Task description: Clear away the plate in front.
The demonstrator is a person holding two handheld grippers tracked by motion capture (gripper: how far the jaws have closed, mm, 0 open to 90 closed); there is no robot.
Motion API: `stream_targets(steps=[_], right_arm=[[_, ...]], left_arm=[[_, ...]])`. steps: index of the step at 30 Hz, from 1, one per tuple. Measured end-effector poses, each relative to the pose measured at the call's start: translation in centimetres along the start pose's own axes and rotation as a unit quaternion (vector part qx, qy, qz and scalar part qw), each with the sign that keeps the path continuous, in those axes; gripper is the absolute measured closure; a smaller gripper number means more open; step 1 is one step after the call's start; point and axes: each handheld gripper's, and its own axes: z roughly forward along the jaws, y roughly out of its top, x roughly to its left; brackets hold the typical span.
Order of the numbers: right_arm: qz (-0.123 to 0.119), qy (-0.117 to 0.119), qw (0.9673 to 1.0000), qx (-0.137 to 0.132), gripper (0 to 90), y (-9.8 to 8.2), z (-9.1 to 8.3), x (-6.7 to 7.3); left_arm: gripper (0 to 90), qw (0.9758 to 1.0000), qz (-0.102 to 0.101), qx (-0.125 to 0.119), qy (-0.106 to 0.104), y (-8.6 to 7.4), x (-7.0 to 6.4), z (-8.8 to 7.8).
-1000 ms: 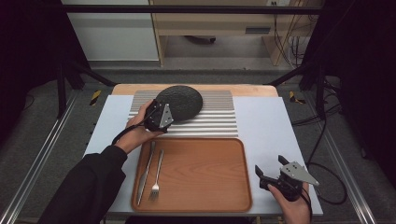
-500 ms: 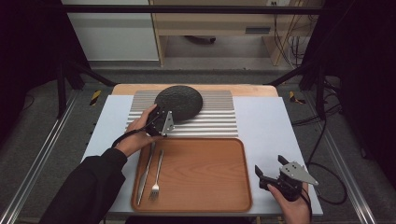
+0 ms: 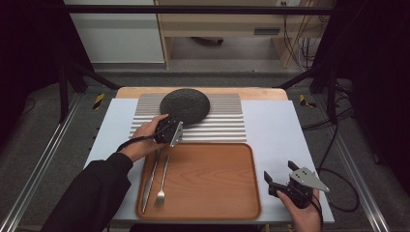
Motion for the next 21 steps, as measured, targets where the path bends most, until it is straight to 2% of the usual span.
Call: stream_targets(steps=[4,6,14,21], right_arm=[[0.000,-0.004,1.0000,0.001,8.5,0.0,-0.1,-0.1],[0.001,-0.006,1.0000,0.001,8.5,-0.1,-0.1,-0.1],[0.005,-0.016,0.9999,0.004,8.5,-0.3,-0.4,-0.3],[0.004,-0.020,0.9998,0.005,8.5,-0.3,-0.7,-0.2]], left_arm=[[50.4,0.9996,0.022,0.002,-0.015,0.5,0.1,0.8],[51.7,0.9997,0.018,-0.002,-0.016,0.5,0.1,1.3],[54.5,0.9997,0.005,0.017,-0.017,-0.8,-0.2,2.8],[59.1,0.9996,0.012,0.024,-0.005,-1.1,-0.4,3.2]])
